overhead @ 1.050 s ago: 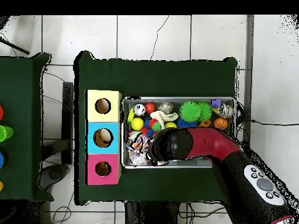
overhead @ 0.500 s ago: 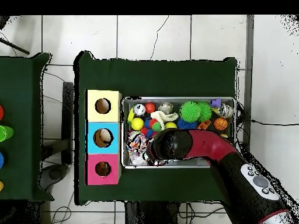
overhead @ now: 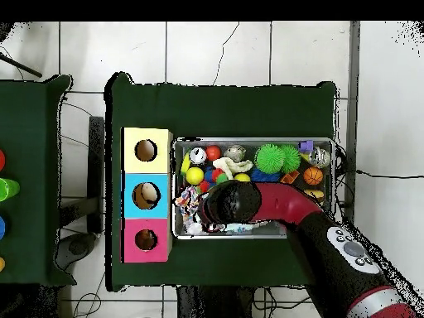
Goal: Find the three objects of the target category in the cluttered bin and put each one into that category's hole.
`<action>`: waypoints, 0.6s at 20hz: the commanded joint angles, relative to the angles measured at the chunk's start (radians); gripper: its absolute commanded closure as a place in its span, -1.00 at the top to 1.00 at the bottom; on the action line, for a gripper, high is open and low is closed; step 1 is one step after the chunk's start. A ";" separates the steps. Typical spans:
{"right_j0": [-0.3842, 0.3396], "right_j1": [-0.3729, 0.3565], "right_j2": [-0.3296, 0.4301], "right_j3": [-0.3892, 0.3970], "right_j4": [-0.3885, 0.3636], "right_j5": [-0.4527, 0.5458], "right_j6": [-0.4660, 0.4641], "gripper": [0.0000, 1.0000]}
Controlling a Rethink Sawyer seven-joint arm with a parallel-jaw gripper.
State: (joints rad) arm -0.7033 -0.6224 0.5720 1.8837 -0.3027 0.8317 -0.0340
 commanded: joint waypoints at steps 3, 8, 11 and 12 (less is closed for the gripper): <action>0.054 0.100 -0.072 -0.142 0.049 -0.077 0.317 -1.00; 0.069 0.155 -0.076 -0.201 0.058 -0.094 0.289 -1.00; 0.070 0.194 -0.072 -0.239 0.064 -0.113 0.269 -1.00; 0.071 0.205 -0.072 -0.250 0.065 -0.119 0.264 -1.00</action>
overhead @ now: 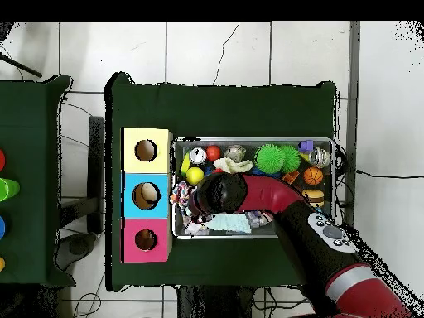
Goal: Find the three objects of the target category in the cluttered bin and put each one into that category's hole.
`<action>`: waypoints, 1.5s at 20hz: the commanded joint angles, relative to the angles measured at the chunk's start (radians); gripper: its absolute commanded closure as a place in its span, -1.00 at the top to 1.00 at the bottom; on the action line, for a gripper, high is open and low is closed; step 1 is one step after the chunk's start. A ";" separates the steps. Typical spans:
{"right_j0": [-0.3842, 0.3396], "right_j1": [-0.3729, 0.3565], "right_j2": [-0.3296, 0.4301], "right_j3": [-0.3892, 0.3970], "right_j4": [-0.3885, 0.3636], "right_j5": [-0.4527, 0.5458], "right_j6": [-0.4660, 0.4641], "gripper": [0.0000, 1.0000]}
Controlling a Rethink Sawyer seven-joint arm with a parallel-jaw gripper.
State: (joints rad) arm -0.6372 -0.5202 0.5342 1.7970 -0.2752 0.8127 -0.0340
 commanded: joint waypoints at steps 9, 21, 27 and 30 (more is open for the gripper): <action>0.027 0.170 -0.035 -0.265 0.049 -0.091 0.256 -1.00; 0.118 0.260 -0.075 -0.518 0.101 0.094 0.265 -1.00; 0.134 0.257 -0.078 -0.521 0.116 0.085 0.275 -1.00; 0.125 0.246 -0.071 -0.487 0.126 0.050 0.279 -1.00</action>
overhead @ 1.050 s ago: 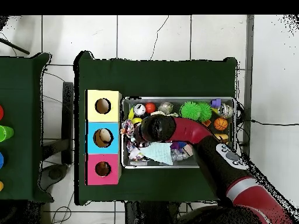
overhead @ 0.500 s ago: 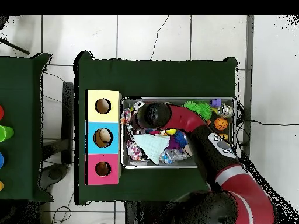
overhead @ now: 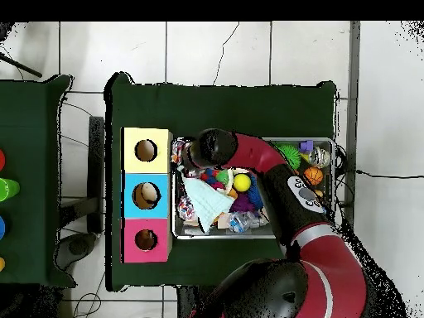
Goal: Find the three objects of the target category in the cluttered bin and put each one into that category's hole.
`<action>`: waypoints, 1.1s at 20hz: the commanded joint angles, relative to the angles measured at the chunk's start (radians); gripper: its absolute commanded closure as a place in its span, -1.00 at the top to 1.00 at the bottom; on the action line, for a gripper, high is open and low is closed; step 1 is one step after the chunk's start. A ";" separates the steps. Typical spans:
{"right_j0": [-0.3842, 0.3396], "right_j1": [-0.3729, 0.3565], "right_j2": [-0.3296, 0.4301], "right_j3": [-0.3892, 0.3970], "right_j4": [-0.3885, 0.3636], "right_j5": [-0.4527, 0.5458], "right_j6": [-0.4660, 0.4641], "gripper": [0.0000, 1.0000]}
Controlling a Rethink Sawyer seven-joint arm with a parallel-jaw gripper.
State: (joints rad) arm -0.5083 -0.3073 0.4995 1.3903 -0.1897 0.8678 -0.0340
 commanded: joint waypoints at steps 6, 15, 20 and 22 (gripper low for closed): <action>-0.020 0.022 -0.035 -0.036 0.060 -0.006 0.268 1.00; -0.034 0.023 -0.024 -0.004 0.115 -0.064 0.321 1.00; -0.056 -0.022 -0.018 0.026 0.162 -0.013 0.315 1.00; -0.065 -0.053 -0.023 0.046 0.172 0.019 0.305 1.00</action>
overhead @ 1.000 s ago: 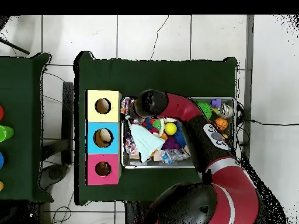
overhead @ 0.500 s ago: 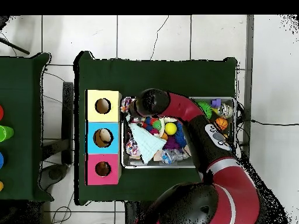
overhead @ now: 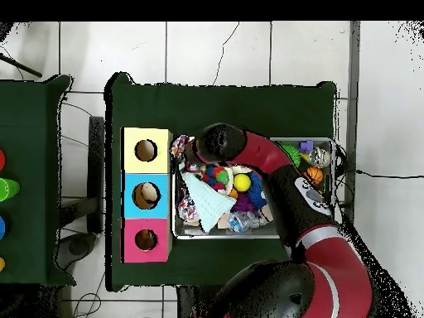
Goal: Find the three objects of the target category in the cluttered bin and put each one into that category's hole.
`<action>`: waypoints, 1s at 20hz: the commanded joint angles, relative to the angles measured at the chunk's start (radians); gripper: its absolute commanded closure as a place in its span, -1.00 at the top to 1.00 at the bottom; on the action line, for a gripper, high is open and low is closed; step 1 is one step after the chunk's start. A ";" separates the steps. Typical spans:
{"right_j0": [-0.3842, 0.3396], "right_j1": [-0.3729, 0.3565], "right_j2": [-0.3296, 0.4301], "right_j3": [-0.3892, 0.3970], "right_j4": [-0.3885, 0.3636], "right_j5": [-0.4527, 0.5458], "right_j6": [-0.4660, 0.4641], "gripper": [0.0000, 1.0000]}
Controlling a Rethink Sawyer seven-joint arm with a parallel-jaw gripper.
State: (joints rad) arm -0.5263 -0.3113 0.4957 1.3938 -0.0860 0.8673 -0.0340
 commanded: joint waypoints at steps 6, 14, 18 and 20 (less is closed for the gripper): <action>-0.104 -0.166 -0.019 0.159 0.102 0.065 0.286 1.00; -0.217 -0.328 -0.002 0.393 0.149 0.022 0.247 1.00; -0.285 -0.374 0.031 0.505 0.160 -0.049 0.210 1.00; -0.304 -0.370 0.040 0.522 0.160 -0.088 0.207 1.00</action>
State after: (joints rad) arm -0.7942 -0.6344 0.4959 1.7319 0.0405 0.8578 -0.0340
